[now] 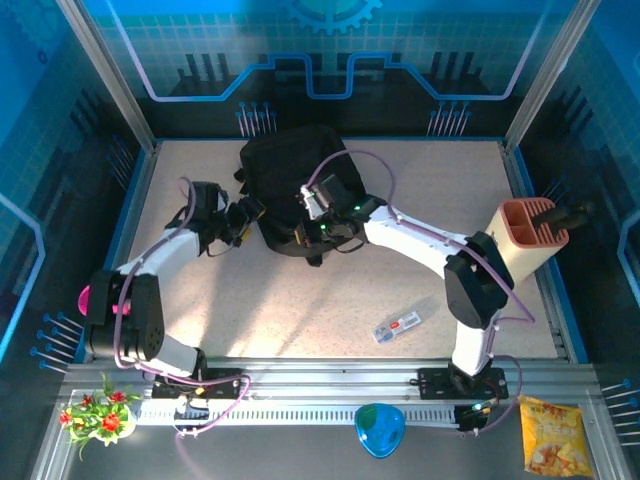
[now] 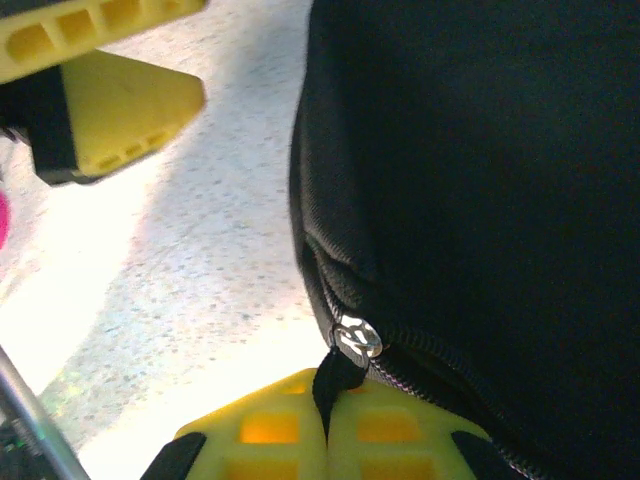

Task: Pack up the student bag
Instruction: Zip the student bag at the top-center of the table.

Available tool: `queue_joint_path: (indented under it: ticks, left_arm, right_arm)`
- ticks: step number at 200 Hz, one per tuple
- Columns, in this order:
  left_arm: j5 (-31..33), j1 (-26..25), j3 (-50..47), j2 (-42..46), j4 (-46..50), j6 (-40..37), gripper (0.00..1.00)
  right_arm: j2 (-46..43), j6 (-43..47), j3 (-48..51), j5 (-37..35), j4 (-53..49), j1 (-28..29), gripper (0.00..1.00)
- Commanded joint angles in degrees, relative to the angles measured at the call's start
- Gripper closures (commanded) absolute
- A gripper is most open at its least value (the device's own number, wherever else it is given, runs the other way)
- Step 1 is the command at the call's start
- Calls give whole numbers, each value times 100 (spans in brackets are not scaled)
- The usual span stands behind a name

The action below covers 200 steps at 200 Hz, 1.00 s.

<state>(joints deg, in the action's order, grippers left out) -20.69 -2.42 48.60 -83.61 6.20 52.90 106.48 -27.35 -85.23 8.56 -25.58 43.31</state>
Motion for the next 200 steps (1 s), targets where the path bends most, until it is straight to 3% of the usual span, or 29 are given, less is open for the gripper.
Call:
queue_joint_path:
  ticks: [1, 57, 119, 143, 170, 200]
  left_arm:
    - [-372, -18, -498, 410, -44, 742, 29]
    - [-553, -378, -1098, 735, -876, 1980, 30]
    - [-600, -787, -793, -215, -1926, 2336, 26]
    - [-546, -896, -613, -560, -1951, 2288, 39]
    - [-307, -892, -598, -749, -1902, 2245, 64]
    - [-230, -883, -571, -991, -1853, 2097, 82]
  right_arm:
    - [212, 83, -383, 534, 193, 135, 100]
    - [384, -10, -348, 808, 290, 212, 100]
    - [268, -165, -20, 913, 490, 215, 100]
    - [167, -210, 138, 811, 502, 204, 100]
    - [-36, -442, 539, 606, 573, 96, 100]
    - [-430, -954, 1341, 508, 1036, -224, 100]
